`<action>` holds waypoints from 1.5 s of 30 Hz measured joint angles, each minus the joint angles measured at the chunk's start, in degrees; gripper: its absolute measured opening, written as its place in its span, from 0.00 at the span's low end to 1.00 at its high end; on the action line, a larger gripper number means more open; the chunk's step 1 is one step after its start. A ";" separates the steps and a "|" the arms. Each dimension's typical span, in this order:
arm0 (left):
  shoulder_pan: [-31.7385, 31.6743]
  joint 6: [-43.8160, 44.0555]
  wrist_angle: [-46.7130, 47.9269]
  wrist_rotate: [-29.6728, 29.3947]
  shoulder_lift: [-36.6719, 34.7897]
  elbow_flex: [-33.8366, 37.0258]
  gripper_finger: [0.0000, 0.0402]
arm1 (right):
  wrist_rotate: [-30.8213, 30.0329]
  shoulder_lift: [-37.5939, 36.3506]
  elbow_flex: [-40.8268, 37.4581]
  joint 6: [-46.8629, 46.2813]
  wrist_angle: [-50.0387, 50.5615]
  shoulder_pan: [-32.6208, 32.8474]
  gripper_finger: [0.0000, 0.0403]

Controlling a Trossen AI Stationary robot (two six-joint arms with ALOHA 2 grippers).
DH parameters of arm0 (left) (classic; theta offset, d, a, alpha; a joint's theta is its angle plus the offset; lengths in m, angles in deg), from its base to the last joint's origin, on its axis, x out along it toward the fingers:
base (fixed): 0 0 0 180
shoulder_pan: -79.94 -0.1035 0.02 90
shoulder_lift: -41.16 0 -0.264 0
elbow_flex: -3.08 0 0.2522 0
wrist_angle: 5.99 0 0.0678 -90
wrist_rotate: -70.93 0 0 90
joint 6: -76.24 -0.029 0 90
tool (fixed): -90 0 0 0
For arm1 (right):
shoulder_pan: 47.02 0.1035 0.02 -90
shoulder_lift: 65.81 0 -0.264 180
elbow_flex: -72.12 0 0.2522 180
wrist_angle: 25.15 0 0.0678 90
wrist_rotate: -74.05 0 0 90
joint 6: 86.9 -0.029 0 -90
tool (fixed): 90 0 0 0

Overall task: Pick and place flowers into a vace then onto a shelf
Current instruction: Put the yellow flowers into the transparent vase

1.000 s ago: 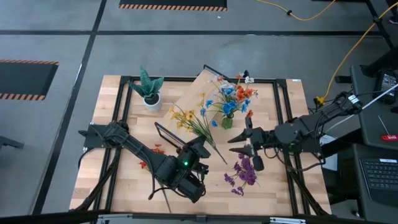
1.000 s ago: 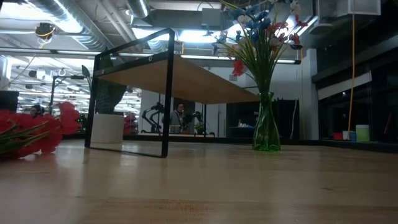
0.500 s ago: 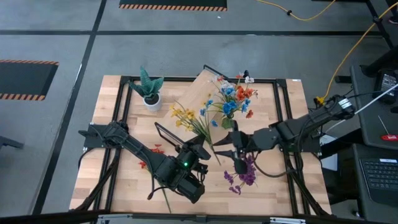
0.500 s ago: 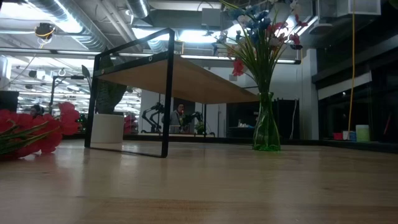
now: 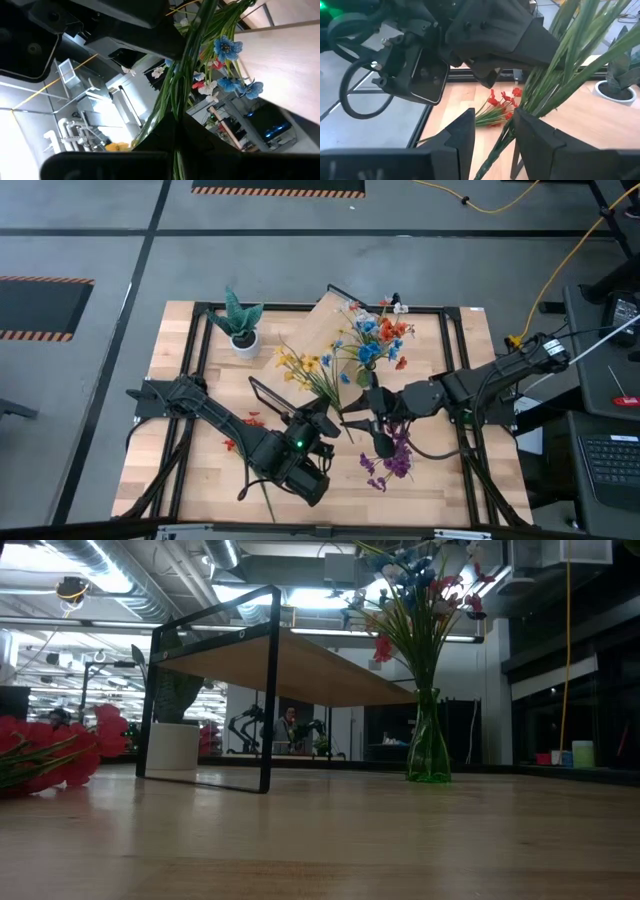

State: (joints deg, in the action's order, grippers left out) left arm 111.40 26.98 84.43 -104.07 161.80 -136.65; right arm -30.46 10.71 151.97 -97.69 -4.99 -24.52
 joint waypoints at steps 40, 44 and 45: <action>-0.06 -2.44 -1.83 -2.31 0.02 0.00 0.01 | 2.00 -2.50 -0.02 0.53 4.22 -1.14 0.34; -0.06 -2.48 -1.83 -2.31 0.02 0.00 0.01 | 2.22 -1.50 -0.02 0.75 3.28 -1.38 0.34; -0.06 -2.46 -1.83 -2.31 0.02 0.00 0.01 | 2.24 -1.45 -0.02 0.73 3.17 -1.50 0.34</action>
State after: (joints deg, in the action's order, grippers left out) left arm 111.34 24.52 82.60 -106.38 161.82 -136.65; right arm -28.22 9.26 151.94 -96.97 -1.82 -26.01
